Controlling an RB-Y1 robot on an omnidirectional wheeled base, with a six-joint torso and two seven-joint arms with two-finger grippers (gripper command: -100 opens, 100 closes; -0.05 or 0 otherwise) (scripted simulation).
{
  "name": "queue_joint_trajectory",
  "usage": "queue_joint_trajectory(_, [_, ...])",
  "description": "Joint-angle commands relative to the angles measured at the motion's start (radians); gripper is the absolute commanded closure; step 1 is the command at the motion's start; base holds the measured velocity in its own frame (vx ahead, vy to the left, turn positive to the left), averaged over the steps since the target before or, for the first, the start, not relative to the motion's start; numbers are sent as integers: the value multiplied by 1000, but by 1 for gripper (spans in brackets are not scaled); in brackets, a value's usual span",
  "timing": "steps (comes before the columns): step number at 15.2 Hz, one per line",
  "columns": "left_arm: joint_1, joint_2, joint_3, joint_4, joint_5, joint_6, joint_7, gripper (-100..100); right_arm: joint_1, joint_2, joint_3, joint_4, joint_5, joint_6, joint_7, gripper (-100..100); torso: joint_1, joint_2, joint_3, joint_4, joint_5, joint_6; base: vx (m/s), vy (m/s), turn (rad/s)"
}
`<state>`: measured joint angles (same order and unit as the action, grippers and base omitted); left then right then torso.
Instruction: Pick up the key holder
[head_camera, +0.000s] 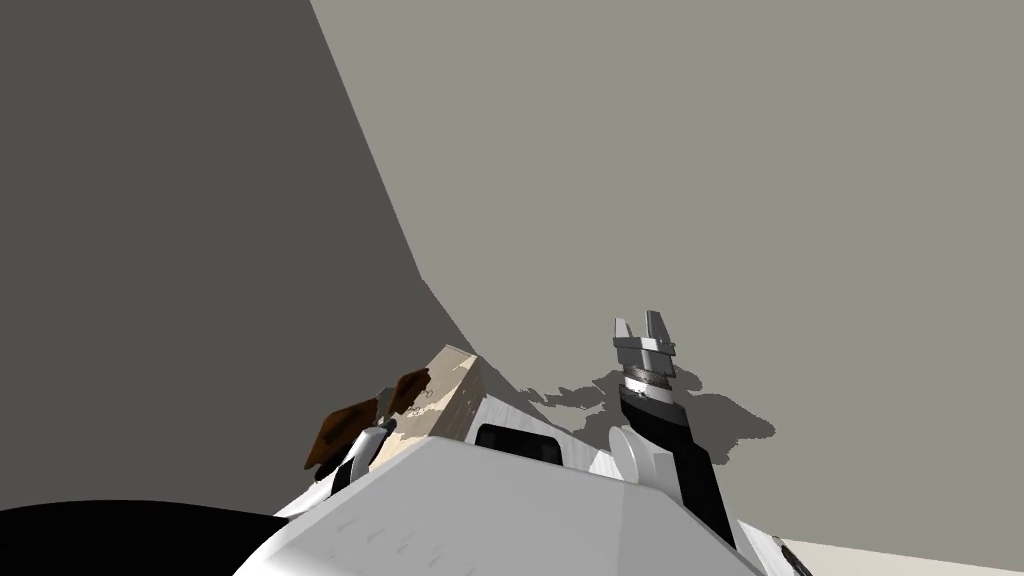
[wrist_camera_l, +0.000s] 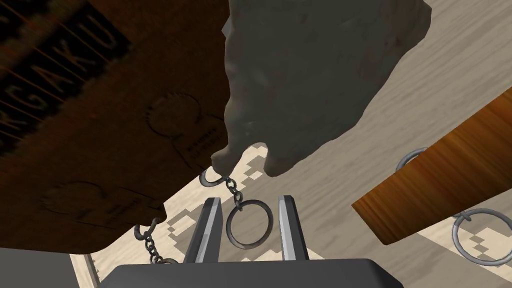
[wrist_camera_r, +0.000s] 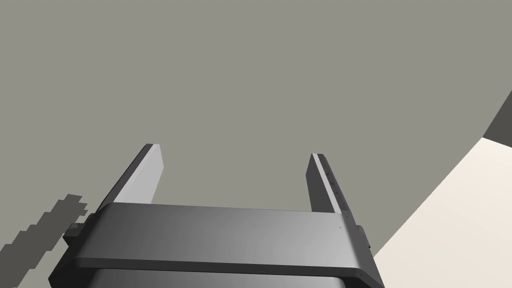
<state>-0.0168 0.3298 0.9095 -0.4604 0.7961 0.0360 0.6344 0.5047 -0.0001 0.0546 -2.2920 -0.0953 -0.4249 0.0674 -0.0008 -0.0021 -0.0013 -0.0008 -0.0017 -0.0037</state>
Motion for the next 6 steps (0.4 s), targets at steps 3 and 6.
queue_joint_trajectory(3, [20, 26, -54, -12, 27, 28, 23, 100, 0, 0, 0, 0, 0, 0, 0, 0, -2, 0, 0, 0, 0, 1, 42, -87, 66])
queue_joint_trajectory(6, [26, 32, -66, -16, 38, 33, 22, 100, 0, 0, 0, 0, 0, 0, 0, 0, -1, 0, 0, 1, 0, 1, 29, -61, 40])
